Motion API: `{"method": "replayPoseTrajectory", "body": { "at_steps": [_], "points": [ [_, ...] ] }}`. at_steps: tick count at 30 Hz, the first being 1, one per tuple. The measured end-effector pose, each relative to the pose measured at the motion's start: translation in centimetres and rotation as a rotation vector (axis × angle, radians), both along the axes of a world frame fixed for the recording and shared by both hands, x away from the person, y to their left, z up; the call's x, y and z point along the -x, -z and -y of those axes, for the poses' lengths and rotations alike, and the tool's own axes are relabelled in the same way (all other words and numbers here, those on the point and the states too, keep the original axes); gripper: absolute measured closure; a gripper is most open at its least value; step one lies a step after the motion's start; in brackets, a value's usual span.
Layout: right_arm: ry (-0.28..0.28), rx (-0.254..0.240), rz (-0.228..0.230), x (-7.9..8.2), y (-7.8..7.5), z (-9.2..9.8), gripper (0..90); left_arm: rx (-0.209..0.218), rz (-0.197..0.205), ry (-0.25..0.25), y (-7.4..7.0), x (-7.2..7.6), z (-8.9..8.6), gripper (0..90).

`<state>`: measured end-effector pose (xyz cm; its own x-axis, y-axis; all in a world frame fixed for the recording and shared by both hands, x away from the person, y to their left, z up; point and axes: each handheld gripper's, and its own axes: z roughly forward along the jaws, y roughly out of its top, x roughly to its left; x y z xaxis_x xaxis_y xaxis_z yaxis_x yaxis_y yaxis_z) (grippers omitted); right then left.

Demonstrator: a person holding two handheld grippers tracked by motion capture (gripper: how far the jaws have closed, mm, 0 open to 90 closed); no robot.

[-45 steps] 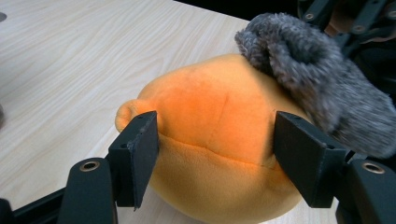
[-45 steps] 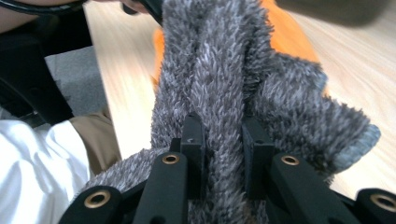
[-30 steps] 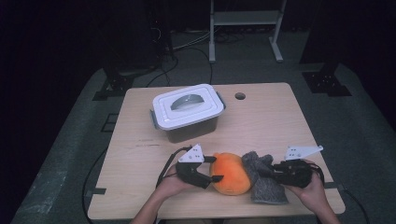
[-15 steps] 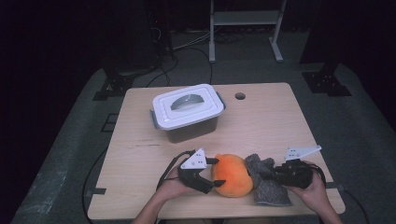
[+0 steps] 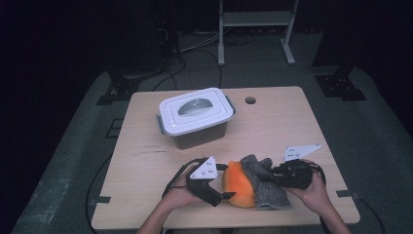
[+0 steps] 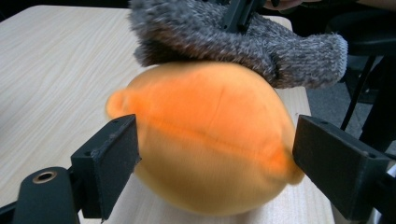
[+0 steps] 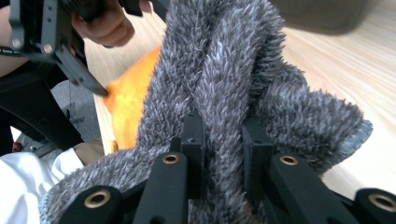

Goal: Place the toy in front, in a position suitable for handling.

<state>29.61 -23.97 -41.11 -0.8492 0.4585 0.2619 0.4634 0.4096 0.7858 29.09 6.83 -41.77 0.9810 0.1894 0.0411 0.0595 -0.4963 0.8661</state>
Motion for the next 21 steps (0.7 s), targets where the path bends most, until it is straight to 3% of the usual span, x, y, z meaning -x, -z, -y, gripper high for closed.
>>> {"method": "replayPoseTrajectory", "body": {
  "at_steps": [2,4,5,9,13,14,15,16,21],
  "points": [
    [0.005,0.006,-0.005,0.1,0.1,0.3,74.4,-0.002,-0.008,0.013,0.1,0.0,0.0,18.4],
    [0.015,0.025,-0.025,0.2,0.4,1.0,74.4,-0.007,-0.001,-0.001,0.1,0.1,0.3,34.0],
    [0.015,0.025,-0.025,0.2,0.4,1.0,74.4,-0.007,-0.001,-0.001,0.1,0.1,0.3,37.1],
    [0.019,0.039,-0.037,0.4,0.2,1.5,74.6,0.007,0.007,-0.006,0.0,0.4,0.8,37.6],
    [-0.004,0.007,0.002,1.1,-1.6,1.1,74.9,0.029,-0.002,-0.014,-0.1,0.3,1.1,36.6],
    [-0.029,0.008,0.018,1.3,-2.7,0.1,74.9,0.034,0.003,-0.009,-0.2,0.4,1.4,36.2],
    [-0.029,0.008,0.018,1.3,-2.7,0.1,74.9,0.034,0.003,-0.009,-0.2,0.4,1.4,35.8],
    [-0.058,0.026,0.031,1.3,-3.5,-1.2,74.8,0.031,0.015,-0.004,-0.4,0.6,1.7,35.4],
    [-0.099,0.085,0.051,0.8,-4.2,-3.8,74.9,0.009,0.038,0.005,-0.4,1.1,2.0,34.5]
  ]
}}
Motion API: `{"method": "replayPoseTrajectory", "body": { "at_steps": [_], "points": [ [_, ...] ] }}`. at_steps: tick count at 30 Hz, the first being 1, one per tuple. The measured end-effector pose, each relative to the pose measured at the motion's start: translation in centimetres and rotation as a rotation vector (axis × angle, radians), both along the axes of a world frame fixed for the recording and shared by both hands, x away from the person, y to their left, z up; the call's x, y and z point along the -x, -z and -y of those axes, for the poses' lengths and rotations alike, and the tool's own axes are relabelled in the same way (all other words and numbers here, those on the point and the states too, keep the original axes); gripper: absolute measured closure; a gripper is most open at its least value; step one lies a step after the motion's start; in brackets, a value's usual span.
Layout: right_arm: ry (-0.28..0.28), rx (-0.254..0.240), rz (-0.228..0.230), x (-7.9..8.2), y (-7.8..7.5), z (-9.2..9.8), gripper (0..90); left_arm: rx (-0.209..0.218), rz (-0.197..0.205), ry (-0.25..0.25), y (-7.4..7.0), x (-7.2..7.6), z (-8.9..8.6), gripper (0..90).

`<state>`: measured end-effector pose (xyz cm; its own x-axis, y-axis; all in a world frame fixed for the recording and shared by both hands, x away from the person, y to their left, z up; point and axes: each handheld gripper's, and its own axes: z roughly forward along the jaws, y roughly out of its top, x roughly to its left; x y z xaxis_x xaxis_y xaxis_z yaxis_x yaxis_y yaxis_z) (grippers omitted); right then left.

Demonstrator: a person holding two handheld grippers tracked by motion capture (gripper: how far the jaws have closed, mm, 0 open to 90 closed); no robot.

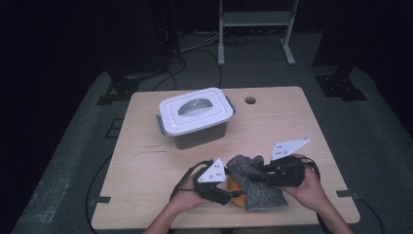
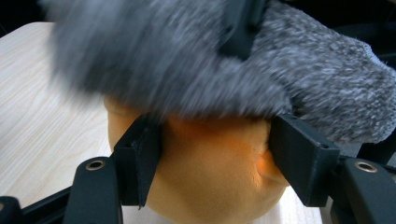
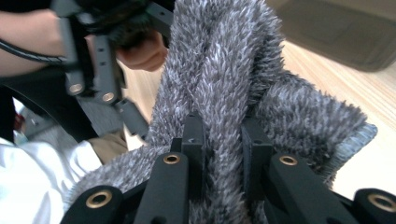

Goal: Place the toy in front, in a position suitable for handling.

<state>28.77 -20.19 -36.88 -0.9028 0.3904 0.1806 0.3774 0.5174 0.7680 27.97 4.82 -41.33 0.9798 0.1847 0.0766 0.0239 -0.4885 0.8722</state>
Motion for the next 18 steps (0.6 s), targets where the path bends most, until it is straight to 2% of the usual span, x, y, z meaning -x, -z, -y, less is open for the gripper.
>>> {"method": "replayPoseTrajectory", "body": {
  "at_steps": [1,5,10,13,18],
  "points": [
    [-0.003,0.018,-0.011,-0.4,-0.1,-0.5,74.9,0.000,0.001,-0.003,0.1,0.0,-0.1,34.5],
    [0.015,0.022,-0.016,-1.2,-0.5,-0.8,74.9,0.007,0.003,0.013,0.1,0.1,0.0,34.6],
    [0.035,0.036,-0.027,-2.4,-0.7,-1.1,74.9,-0.018,0.026,0.029,0.1,0.4,0.1,34.4],
    [0.059,0.037,-0.043,-3.4,-0.3,-0.6,74.9,-0.023,0.028,0.034,0.1,0.4,0.0,34.3],
    [0.098,0.032,-0.068,-3.9,0.6,0.7,74.9,-0.021,0.027,0.037,0.2,0.3,-0.1,34.1]
  ]
}}
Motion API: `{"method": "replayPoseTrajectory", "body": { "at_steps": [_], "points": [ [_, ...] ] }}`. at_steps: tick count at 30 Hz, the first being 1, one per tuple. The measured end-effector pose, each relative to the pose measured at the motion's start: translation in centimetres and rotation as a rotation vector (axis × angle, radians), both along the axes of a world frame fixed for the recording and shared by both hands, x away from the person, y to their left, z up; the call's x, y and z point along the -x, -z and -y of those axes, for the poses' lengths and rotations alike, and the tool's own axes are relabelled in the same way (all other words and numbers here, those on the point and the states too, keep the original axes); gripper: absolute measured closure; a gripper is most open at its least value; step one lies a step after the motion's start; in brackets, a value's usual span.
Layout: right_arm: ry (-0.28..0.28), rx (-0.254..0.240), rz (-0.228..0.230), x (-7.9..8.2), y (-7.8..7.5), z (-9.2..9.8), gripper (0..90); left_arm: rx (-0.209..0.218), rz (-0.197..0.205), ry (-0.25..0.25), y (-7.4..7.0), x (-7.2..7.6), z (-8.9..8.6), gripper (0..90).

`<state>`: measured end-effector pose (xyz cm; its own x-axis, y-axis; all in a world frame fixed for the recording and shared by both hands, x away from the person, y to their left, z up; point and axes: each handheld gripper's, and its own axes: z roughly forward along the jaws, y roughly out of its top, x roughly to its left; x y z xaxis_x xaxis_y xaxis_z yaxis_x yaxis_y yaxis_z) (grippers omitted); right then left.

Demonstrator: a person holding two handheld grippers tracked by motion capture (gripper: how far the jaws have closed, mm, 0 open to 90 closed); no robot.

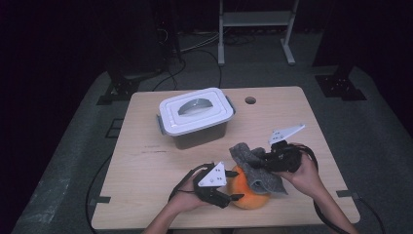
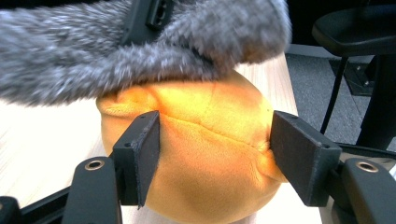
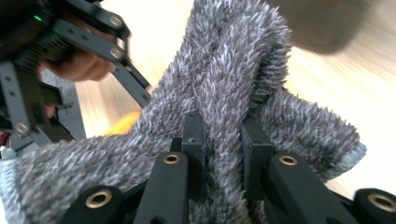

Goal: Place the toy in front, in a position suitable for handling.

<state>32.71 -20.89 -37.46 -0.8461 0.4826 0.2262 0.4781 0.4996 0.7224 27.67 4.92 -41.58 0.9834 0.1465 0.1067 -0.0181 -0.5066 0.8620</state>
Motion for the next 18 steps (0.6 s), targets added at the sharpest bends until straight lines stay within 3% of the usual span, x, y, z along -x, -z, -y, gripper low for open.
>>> {"method": "replayPoseTrajectory", "body": {
  "at_steps": [6,11,15,18],
  "points": [
    [0.044,-0.003,-0.021,0.6,1.4,2.3,74.9,0.006,-0.010,-0.009,0.1,-0.2,-0.1,33.5],
    [0.049,-0.014,-0.010,2.3,1.8,3.4,74.9,0.006,-0.017,-0.018,0.2,-0.4,-0.2,33.5],
    [0.017,-0.052,0.018,4.5,1.3,3.7,74.9,0.015,-0.036,-0.052,0.3,-0.8,-0.5,32.7],
    [0.001,-0.046,0.024,5.1,1.4,3.2,74.9,0.020,-0.044,-0.056,0.3,-0.9,-0.5,32.5]
  ]
}}
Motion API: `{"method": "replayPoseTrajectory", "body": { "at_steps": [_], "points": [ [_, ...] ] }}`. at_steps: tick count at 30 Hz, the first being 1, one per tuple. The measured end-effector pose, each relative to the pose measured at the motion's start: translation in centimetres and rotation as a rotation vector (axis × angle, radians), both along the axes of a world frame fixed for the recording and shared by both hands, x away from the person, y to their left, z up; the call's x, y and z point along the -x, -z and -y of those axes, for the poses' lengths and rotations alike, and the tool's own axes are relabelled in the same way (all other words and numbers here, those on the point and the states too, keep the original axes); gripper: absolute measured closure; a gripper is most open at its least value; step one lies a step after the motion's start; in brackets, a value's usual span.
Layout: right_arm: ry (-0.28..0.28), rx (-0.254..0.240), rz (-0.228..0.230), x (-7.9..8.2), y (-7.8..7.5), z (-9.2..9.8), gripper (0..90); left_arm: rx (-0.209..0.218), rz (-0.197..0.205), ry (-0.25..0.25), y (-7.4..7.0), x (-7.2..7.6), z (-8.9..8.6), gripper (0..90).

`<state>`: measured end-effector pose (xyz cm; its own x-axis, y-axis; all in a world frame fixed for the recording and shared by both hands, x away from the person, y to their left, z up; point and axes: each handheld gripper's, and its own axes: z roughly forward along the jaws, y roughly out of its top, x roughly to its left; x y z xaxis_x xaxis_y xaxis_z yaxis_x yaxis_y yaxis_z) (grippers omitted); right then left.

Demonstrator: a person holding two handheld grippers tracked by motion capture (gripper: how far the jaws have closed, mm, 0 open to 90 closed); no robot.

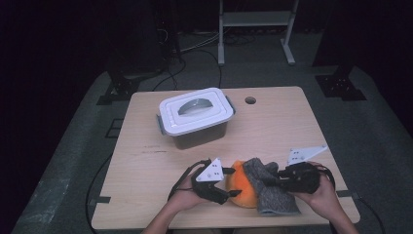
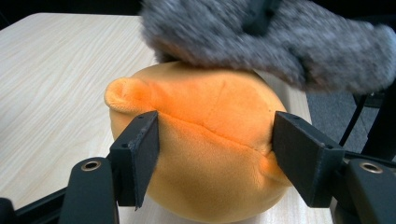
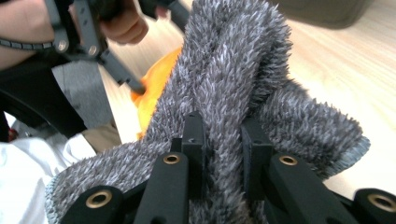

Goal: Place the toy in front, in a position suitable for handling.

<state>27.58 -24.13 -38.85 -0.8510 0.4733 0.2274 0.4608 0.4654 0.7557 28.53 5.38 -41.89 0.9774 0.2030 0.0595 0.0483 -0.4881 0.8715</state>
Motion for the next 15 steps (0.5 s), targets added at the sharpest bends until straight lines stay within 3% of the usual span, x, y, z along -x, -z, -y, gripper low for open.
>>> {"method": "replayPoseTrajectory", "body": {
  "at_steps": [8,10,14,15],
  "points": [
    [0.026,0.012,0.012,-1.1,1.1,-0.6,74.9,-0.011,-0.026,0.023,-0.2,-0.4,-0.4,25.7],
    [0.040,0.015,0.015,-1.7,1.2,-0.8,74.9,-0.022,-0.018,0.031,-0.3,-0.4,-0.3,27.2],
    [0.044,0.028,0.029,-2.3,1.1,-1.7,75.0,-0.054,-0.005,-0.002,-0.3,-0.5,-0.6,36.4],
    [0.041,0.031,0.040,-2.2,0.8,-1.8,75.0,-0.048,-0.027,-0.019,-0.3,-0.8,-0.8,37.3]
  ]
}}
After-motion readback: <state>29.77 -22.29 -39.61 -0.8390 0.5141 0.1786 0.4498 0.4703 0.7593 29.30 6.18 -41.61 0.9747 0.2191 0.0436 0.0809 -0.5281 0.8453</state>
